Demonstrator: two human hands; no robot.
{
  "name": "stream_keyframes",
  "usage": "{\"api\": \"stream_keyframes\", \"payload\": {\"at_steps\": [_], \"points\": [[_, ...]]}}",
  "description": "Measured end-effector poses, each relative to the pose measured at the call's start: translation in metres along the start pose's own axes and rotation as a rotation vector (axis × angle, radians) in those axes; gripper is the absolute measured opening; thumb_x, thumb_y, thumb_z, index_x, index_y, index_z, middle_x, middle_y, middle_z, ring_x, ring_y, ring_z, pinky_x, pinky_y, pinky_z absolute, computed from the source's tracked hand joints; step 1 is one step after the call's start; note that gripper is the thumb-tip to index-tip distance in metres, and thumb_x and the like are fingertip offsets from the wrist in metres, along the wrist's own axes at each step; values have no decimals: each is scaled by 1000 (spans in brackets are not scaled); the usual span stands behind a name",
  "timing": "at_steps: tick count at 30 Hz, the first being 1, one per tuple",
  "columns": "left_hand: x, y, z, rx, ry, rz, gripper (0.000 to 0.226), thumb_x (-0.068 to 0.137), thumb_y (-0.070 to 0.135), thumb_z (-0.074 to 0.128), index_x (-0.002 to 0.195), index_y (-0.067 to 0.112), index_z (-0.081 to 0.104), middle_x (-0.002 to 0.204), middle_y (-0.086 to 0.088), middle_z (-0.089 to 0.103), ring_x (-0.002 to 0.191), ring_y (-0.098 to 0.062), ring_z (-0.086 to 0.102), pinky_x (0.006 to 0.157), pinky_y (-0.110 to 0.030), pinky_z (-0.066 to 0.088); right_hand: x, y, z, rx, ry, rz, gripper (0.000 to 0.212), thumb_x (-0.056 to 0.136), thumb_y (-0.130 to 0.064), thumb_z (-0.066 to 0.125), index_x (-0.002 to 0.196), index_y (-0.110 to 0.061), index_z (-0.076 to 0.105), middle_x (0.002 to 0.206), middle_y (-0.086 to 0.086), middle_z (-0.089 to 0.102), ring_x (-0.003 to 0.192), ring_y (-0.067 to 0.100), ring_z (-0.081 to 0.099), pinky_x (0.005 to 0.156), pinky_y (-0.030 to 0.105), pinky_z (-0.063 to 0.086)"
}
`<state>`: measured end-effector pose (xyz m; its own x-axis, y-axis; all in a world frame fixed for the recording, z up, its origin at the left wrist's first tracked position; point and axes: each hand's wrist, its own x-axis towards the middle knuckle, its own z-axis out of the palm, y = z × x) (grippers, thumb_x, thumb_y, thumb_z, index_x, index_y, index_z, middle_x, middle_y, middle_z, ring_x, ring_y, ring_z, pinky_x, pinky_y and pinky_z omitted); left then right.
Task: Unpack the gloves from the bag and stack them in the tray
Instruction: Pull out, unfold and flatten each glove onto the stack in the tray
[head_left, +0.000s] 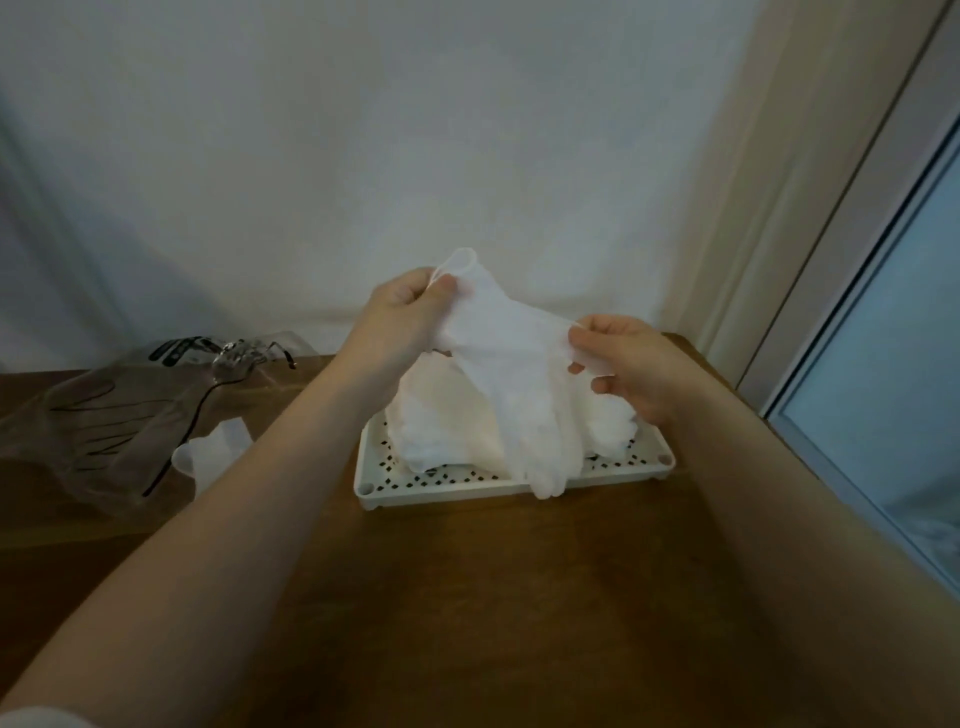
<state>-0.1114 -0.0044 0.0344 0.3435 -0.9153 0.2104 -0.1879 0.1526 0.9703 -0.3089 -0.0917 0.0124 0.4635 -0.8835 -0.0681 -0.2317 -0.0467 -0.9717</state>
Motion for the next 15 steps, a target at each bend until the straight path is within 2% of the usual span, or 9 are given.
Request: {"api": "stream_keyframes", "payload": {"at_steps": [2,4,5,7,9,12,14,15], "points": [[12,11,7,41,4,58,22,97,24,49,86,18,67,77,4,64,65,-4,58,59,-17,45,5,-10,-8,90,86,-38,26,99,-21,45,75,-20,55,78,-3,61,70,11,56,50,22,43],[23,20,14,47,16,92,22,96,26,51,86,20,69,81,4,66,69,-5,60,65,-20,46,8,-20,-10,268,102,-37,26,101,-22,41,79,-19,53,82,0,58,67,13,57,49,26,51],[28,23,17,40,23,101,21,95,27,52,86,20,69,84,2,67,74,-8,61,70,-24,47,10,-23,-10,337,103,-36,25,102,-23,38,82,-18,52,86,2,56,68,14,57,54,29,56],[39,31,21,61,24,108,20,94,30,53,89,19,70,88,1,69,79,-10,62,75,-23,49,18,-29,-11,381,157,-70,24,103,-22,34,86,-17,51,95,7,50,81,19,54,66,38,59],[48,39,24,91,12,110,19,93,31,55,90,20,70,88,3,69,78,-7,62,75,-18,48,27,-33,-15,292,254,-162,23,103,-22,32,89,-18,49,96,3,49,92,21,52,76,38,58],[63,43,23,120,18,145,14,90,27,59,92,19,71,91,3,70,86,-9,63,77,-17,46,34,-36,-25,-75,373,-445,18,103,-23,31,97,-18,47,90,-8,51,89,8,52,80,22,48],[69,35,16,194,13,177,12,88,25,62,91,17,71,94,4,68,87,-10,60,78,-19,44,34,-28,-28,-222,364,-532,19,103,-24,31,101,-19,49,89,-13,53,80,-6,50,76,13,42],[70,29,11,251,-3,189,11,88,23,62,90,16,71,96,4,66,86,-9,58,78,-20,43,32,-22,-28,-256,318,-530,20,103,-24,32,103,-20,52,93,-14,57,80,-7,52,75,12,42]]}}
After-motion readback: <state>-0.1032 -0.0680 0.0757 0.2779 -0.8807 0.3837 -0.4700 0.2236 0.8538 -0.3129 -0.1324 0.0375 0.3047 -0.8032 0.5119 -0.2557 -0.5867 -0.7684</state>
